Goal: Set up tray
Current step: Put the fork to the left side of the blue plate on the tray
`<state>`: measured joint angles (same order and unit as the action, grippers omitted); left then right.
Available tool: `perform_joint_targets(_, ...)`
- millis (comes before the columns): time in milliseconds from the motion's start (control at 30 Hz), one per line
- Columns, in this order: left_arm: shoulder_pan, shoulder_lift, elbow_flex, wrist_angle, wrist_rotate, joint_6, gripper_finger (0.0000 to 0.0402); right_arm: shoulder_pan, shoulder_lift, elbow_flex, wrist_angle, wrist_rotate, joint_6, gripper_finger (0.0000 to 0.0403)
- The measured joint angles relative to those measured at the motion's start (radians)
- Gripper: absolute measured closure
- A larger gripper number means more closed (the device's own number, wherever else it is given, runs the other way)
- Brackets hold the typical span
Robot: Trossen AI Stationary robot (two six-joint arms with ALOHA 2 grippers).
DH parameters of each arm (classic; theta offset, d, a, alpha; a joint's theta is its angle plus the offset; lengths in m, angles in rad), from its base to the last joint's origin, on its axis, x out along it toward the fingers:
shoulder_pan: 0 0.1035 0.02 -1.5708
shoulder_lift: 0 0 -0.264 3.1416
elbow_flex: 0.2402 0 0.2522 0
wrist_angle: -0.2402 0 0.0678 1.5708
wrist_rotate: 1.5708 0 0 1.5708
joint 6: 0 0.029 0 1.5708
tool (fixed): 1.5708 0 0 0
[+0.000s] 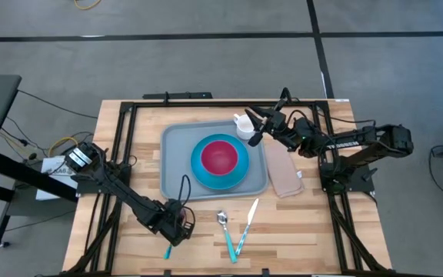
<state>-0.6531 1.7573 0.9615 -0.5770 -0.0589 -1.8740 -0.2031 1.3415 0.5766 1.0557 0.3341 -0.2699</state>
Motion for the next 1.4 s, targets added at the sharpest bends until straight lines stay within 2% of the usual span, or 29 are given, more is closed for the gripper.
perform_joint_targets(167, 0.009, 0.001, 0.01, 0.003, 0.002, -0.015, 0.0395, 0.0, 0.0, 0.0, 0.0, 0.0, 0.0, 0.0324)
perform_joint_targets(267, 0.019, 0.01, 0.056, -0.061, 0.001, -0.029, 0.0398, 0.0, 0.0, 0.0, 0.0, 0.0, 0.0, 0.0324)
perform_joint_targets(533, 0.108, -0.01, 0.269, -0.471, 0.015, -0.022, 0.0399, 0.0, 0.0, 0.0, -0.009, 0.0, 0.0, 0.0324)
perform_joint_targets(700, 0.164, -0.073, 0.379, -0.575, -0.089, 0.052, 0.0399, 0.0, 0.001, 0.0, -0.014, 0.0, 0.0, 0.0324)
perform_joint_targets(1000, 0.308, -0.258, 0.356, -0.963, -0.175, 0.068, 0.0399, -0.002, 0.001, 0.0, -0.031, 0.005, -0.001, 0.0324)
perform_joint_targets(1067, 0.347, -0.312, 0.315, -0.962, -0.206, 0.087, 0.0399, -0.002, 0.001, 0.0, -0.031, 0.005, -0.001, 0.0324)
perform_joint_targets(1167, 0.414, -0.398, 0.22, -0.871, -0.243, 0.133, 0.0399, -0.002, 0.001, 0.0, -0.031, 0.005, -0.001, 0.0324)
perform_joint_targets(1300, 0.512, -0.503, 0.034, -0.636, -0.271, 0.216, 0.04, -0.002, 0.001, 0.0, -0.031, 0.005, -0.001, 0.0324)
perform_joint_targets(1400, 0.595, -0.533, -0.117, -0.411, -0.262, 0.317, 0.04, -0.002, 0.001, 0.0, -0.031, 0.005, -0.001, 0.0324)
